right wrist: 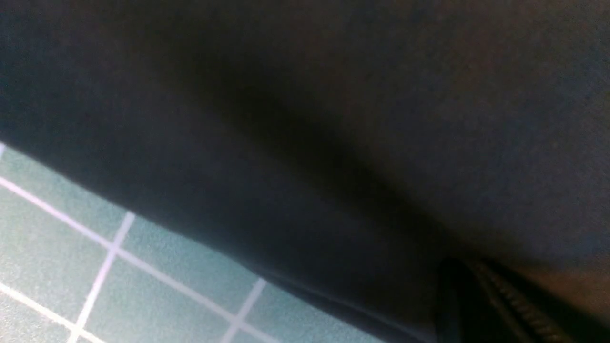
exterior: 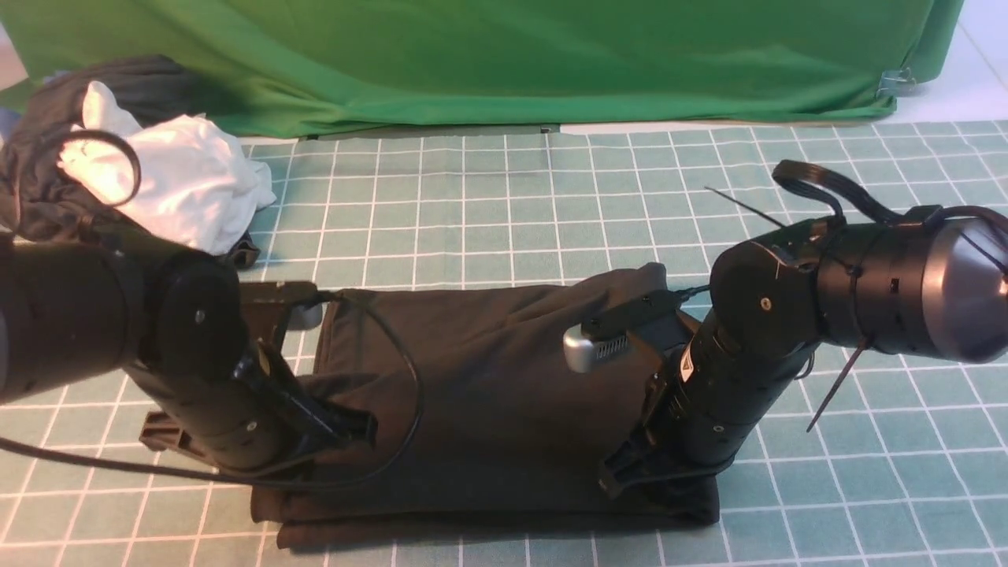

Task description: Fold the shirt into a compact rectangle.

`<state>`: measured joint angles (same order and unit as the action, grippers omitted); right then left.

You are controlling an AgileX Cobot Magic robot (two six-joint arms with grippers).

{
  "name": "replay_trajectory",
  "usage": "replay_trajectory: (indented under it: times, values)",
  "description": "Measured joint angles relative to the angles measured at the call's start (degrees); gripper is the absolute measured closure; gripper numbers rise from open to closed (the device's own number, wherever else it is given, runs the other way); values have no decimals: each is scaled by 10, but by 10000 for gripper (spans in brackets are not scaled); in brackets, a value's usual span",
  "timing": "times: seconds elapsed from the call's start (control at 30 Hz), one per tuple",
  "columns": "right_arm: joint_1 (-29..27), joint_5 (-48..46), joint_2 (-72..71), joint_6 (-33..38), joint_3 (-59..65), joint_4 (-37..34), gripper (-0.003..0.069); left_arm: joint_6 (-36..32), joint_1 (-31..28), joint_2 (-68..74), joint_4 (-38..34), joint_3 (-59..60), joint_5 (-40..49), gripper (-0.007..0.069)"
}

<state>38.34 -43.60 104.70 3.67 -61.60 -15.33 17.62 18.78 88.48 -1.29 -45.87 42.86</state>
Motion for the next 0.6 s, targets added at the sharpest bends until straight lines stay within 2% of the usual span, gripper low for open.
replay_trajectory:
  times: [0.27,0.43,0.6]
  values:
    - [-2,-11,-118,-2,0,34,643,-2,0,-82,13,3,23,618]
    - [-26,9,-309,-21,0,101,641,-10,0,-238,13,4,55,618]
    - [-40,67,-483,-24,0,146,640,-11,0,-416,13,4,61,618]
